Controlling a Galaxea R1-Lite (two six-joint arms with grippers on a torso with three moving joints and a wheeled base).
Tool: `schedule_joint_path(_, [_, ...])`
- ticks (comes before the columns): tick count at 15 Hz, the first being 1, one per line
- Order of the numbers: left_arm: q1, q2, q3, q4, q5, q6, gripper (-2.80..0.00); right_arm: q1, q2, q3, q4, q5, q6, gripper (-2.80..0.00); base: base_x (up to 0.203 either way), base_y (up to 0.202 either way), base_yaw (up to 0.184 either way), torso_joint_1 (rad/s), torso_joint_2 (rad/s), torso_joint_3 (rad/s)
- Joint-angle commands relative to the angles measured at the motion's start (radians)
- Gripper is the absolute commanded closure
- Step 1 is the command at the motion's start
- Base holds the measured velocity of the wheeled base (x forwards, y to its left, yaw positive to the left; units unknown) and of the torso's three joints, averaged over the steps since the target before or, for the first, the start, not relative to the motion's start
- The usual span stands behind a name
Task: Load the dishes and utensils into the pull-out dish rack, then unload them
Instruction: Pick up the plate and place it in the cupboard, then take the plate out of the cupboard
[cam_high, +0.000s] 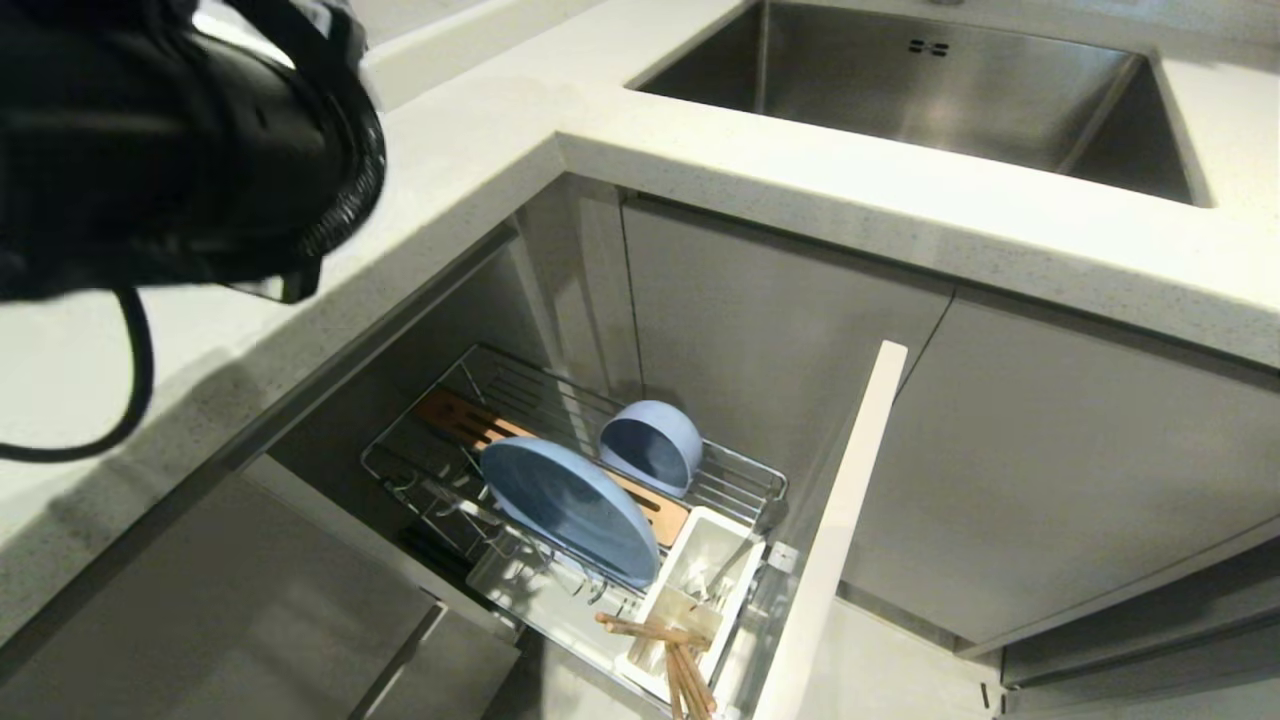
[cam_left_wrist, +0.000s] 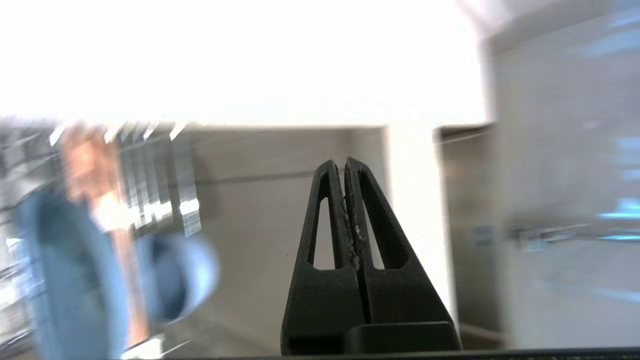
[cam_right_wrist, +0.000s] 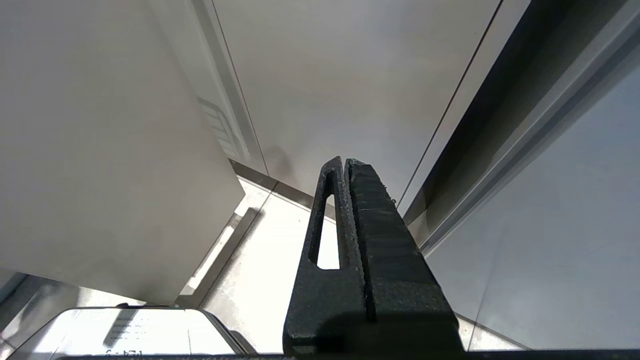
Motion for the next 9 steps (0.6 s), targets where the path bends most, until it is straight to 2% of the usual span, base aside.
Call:
schedule_joint_path(1, [0.002,-0.022,-0.116,-0.015,0.002,0.092,0.0,0.0,0.0,0.0,0.0,0.0,0.0,0.0,0.0,0.0,0.0,0.0,0.0,0.0])
schedule_joint_path(2, [0.012,-0.033,-0.158,-0.049,-0.01,0.169,0.0,0.0,0.0,0.0,0.0,0.0,0.0,0.0,0.0,0.0,0.0,0.0,0.0,0.0])
schedule_joint_path(4, [0.103,-0.07,-0.202,-0.181,-0.085,0.34,0.0,0.0,0.0,0.0,0.0,0.0,0.0,0.0,0.0,0.0,0.0,0.0,0.0,0.0])
schedule_joint_path(7, [0.292,-0.146,-0.218,-0.387,-0.285,0.636,0.0,0.0,0.0,0.0,0.0,0.0,0.0,0.0,0.0,0.0,0.0,0.0,0.0,0.0])
schedule_joint_path(9, [0.42,-0.217,-0.22,-0.436,-0.411,0.759,0.0,0.0,0.0,0.0,0.0,0.0,0.0,0.0,0.0,0.0,0.0,0.0,0.0,0.0])
